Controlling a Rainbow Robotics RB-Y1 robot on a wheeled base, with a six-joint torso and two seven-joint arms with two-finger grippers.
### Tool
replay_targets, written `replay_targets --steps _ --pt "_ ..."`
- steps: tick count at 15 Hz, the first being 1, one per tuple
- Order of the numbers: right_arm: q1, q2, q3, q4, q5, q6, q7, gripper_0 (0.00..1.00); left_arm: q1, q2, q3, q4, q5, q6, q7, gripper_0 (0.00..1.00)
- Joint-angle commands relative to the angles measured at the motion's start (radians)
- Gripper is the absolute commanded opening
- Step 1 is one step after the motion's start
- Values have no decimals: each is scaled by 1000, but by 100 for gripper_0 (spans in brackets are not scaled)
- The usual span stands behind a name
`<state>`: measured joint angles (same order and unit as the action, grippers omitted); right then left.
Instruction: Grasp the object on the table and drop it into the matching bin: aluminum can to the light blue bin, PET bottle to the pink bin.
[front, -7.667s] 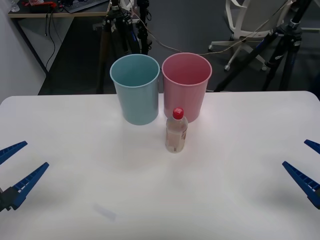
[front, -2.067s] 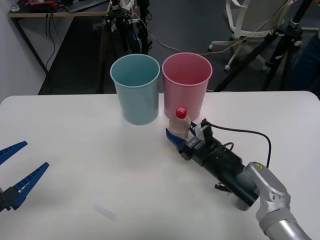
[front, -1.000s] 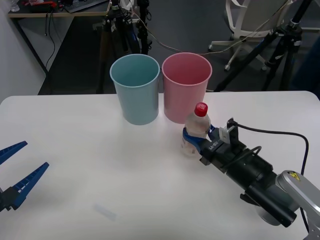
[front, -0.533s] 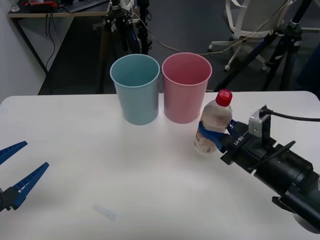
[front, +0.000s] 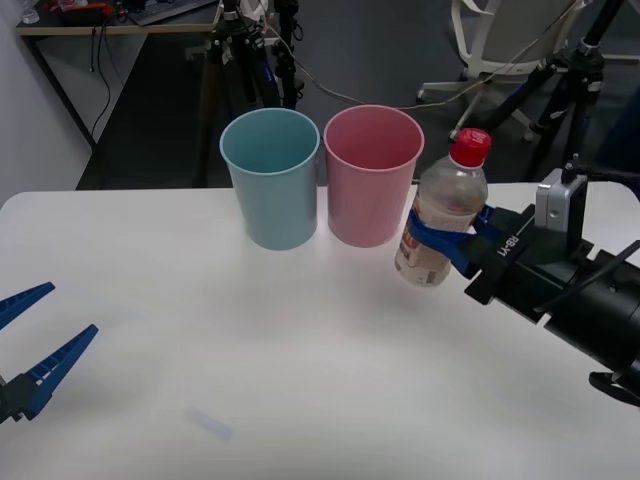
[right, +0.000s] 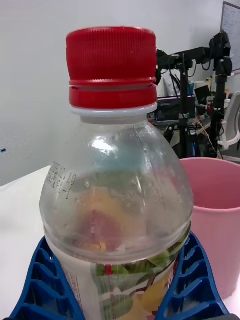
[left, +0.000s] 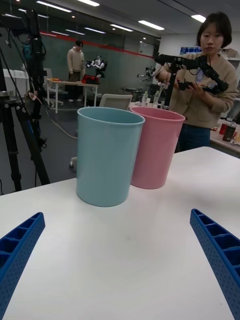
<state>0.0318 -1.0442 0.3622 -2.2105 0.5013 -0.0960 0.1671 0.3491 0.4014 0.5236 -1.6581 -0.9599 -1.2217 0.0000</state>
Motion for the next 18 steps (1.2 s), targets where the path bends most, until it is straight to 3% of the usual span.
replay_targets --steps 1,3,6,9,13,18 --pt "-53 -30 -8 -12 -20 7 -23 0 0 0 0 0 0 0 0 100" --pt "-121 -65 -6 -3 -37 7 -41 0 0 0 0 0 0 0 0 100" --pt "-251 -106 17 46 -127 7 -51 0 0 0 0 0 0 0 0 100" --pt "-477 -111 139 170 -199 7 -63 0 0 0 0 0 0 0 0 100" --pt "-719 -50 290 407 -231 2 -77 0 0 0 0 0 0 0 0 100" --pt "-897 58 386 660 -231 -4 -98 0 0 0 0 0 0 0 0 100"
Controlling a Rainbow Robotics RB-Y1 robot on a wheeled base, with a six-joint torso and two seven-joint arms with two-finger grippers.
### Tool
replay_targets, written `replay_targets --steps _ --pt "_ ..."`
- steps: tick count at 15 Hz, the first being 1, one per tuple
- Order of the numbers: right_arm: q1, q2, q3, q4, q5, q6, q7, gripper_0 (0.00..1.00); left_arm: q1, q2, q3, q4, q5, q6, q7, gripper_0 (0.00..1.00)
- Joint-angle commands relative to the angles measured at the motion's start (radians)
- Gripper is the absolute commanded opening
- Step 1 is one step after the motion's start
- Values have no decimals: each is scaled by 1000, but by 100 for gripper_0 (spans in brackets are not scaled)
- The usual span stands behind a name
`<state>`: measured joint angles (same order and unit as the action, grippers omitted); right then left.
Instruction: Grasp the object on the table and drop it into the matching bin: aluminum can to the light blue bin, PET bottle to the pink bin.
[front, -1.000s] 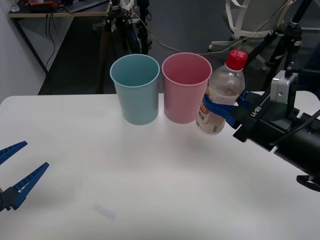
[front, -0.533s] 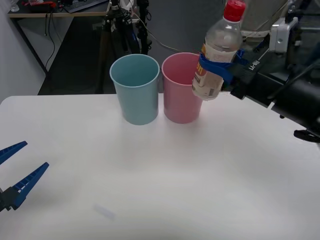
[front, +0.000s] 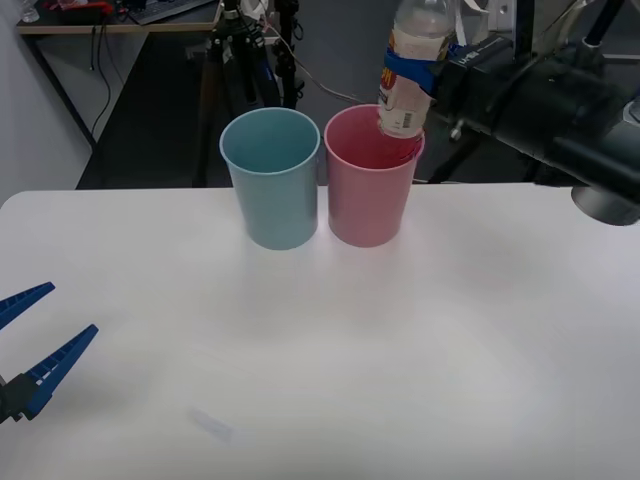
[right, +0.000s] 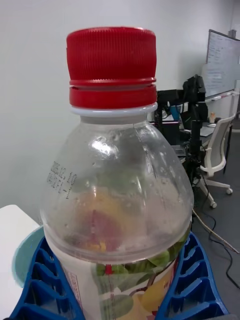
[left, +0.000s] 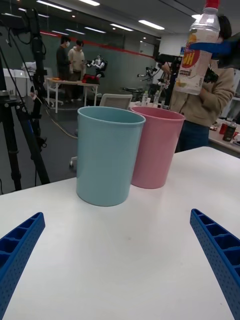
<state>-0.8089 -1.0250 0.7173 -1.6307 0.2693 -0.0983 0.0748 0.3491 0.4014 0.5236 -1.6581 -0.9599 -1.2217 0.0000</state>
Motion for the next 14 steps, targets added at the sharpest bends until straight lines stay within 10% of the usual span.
replay_targets --steps 1,14 --pt "-79 66 41 121 1 -3 -7 0 0 0 0 0 0 0 0 100" --pt "-125 178 60 235 54 -4 6 0 0 0 0 0 0 0 0 100"
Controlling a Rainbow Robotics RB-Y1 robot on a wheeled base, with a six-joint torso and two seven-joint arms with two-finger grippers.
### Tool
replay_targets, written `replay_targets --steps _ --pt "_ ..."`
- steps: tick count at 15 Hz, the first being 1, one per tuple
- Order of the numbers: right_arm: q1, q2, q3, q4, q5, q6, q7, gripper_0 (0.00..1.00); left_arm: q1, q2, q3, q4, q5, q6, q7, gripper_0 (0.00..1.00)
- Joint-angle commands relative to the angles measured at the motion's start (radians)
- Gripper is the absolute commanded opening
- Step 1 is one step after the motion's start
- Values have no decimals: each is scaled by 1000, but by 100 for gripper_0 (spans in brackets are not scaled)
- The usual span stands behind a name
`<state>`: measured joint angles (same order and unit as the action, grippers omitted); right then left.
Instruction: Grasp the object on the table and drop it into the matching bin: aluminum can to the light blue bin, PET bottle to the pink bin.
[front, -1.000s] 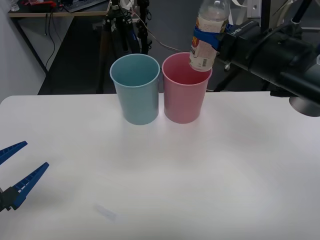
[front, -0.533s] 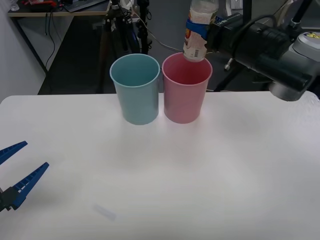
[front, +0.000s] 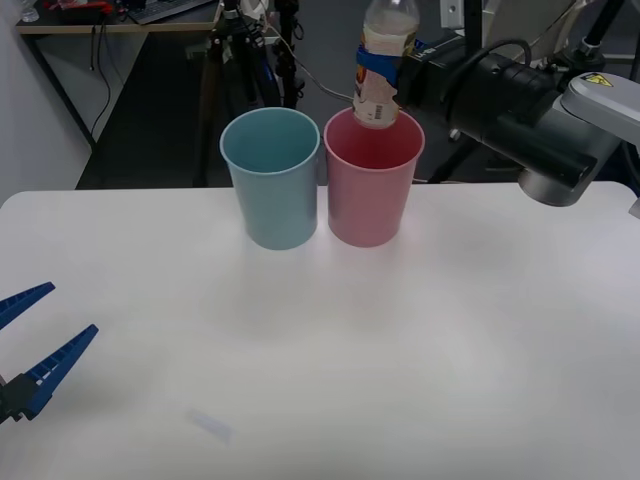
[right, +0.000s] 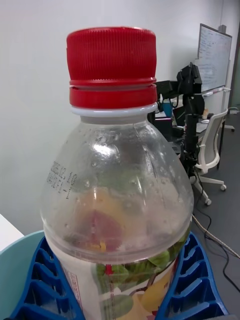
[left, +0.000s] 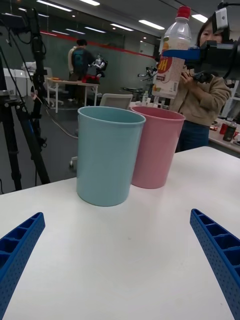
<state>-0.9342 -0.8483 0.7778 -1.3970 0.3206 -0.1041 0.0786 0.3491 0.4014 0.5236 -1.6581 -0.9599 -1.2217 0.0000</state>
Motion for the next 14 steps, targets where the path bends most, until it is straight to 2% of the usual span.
replay_targets --steps 1,2,3,4,5,14 --pt "0 3 0 0 2 1 4 0 0 0 0 0 0 0 0 100" --pt "0 3 0 1 2 3 4 3 0 0 0 0 0 0 0 100" --pt "0 5 0 0 2 4 6 27 0 0 0 0 0 0 0 100" --pt "0 5 0 1 2 4 9 97 0 0 0 0 0 0 0 100" --pt "-2 3 0 0 2 4 9 100 0 0 0 0 0 0 0 100" --pt "-2 5 -3 -4 2 6 12 100 0 0 0 0 0 0 0 100"
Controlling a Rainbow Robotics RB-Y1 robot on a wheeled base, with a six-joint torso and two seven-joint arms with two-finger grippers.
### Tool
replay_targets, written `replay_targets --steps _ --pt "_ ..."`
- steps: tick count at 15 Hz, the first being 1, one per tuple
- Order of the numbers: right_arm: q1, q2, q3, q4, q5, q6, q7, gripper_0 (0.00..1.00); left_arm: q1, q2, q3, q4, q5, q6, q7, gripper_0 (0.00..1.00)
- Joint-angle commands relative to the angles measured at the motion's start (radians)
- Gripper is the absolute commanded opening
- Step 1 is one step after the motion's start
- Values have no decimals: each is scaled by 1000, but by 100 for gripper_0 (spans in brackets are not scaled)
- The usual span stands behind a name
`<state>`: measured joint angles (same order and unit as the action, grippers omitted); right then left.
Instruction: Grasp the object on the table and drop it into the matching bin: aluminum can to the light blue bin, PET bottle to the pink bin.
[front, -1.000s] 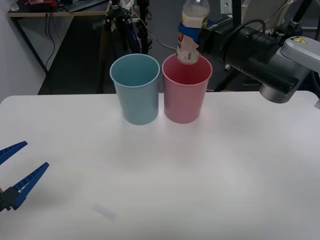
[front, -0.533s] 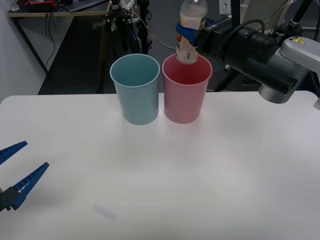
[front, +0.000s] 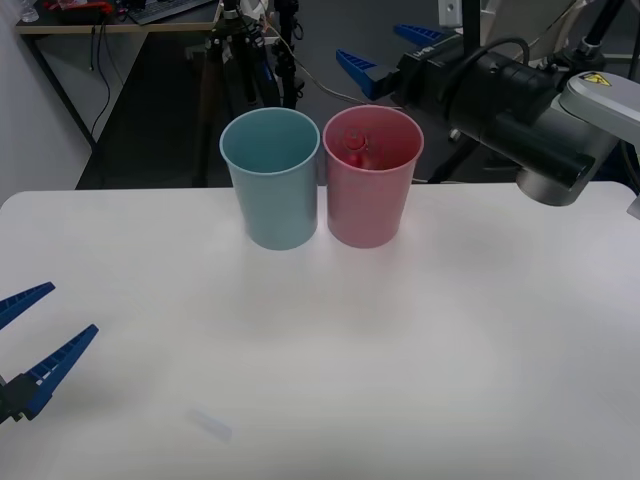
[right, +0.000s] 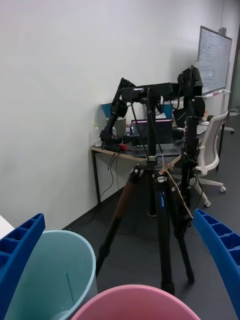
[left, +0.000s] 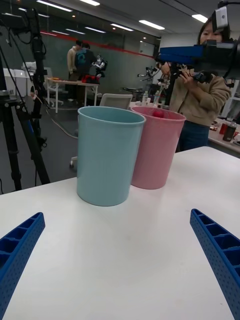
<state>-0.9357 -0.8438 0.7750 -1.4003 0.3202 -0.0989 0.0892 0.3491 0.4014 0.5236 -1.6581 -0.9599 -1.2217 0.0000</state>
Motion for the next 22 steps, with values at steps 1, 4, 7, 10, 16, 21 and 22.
replay_targets --steps 1,4,7,10,16,21,22 --pt "0 -1 0 0 3 1 4 100 0 0 0 0 0 0 0 100" --pt "2 -1 0 -14 3 1 6 100 0 0 0 0 0 0 0 100" --pt "26 -44 -2 -92 -13 19 6 100 0 0 0 0 0 0 0 100" --pt "101 -109 -48 -224 -20 42 -3 100 0 0 0 0 0 0 0 100" --pt "324 -241 -174 -493 -17 70 -14 100 0 0 0 0 0 0 0 100" --pt "580 -279 -367 -655 39 81 -11 100 0 0 0 0 0 0 0 100" --pt "630 -285 -404 -678 49 81 -9 100 0 0 0 0 0 0 0 100"
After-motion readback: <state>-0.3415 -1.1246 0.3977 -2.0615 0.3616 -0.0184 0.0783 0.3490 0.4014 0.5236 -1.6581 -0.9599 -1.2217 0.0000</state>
